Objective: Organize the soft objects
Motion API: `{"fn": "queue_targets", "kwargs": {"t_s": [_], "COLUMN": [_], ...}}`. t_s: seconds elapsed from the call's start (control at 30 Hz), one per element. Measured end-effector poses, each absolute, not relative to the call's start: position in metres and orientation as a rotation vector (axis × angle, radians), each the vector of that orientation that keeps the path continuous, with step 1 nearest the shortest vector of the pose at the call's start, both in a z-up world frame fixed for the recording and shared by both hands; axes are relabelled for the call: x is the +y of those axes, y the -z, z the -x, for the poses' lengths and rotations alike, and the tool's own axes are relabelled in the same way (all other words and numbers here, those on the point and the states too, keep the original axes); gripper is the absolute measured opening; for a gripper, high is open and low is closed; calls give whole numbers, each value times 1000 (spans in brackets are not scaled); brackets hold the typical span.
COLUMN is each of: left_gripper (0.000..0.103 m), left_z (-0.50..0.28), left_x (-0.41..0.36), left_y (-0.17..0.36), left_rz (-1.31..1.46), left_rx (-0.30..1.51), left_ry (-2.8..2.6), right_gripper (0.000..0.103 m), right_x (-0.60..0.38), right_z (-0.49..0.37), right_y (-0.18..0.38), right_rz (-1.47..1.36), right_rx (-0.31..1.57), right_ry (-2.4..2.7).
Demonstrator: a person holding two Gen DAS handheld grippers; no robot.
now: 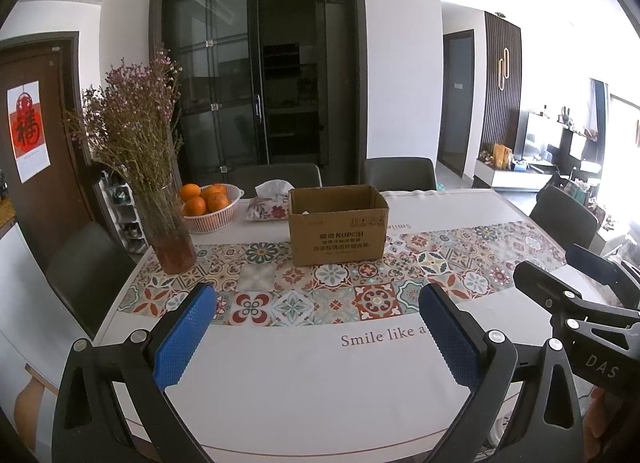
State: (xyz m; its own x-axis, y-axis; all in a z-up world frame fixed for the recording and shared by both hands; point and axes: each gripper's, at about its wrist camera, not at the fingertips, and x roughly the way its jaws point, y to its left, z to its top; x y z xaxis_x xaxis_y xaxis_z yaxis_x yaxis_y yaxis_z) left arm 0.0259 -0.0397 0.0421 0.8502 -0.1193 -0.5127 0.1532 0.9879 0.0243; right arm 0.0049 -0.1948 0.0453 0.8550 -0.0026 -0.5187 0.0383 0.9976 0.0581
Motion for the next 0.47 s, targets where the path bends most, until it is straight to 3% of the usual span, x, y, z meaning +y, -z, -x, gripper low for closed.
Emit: {"fn": "queue_targets", "kwargs": {"t_s": [0.47], "left_gripper": [103], "left_z": [-24], "left_x": [-43], "left_y": [-43], "left_rz": [-61], "left_rx": [538], "left_ry": [166], "right_gripper": [85], "right_x": [-196], "right_z": [-1], "right_y": [-48], "right_rz": [-69], "right_rx": [548], "right_ry": [30]}}
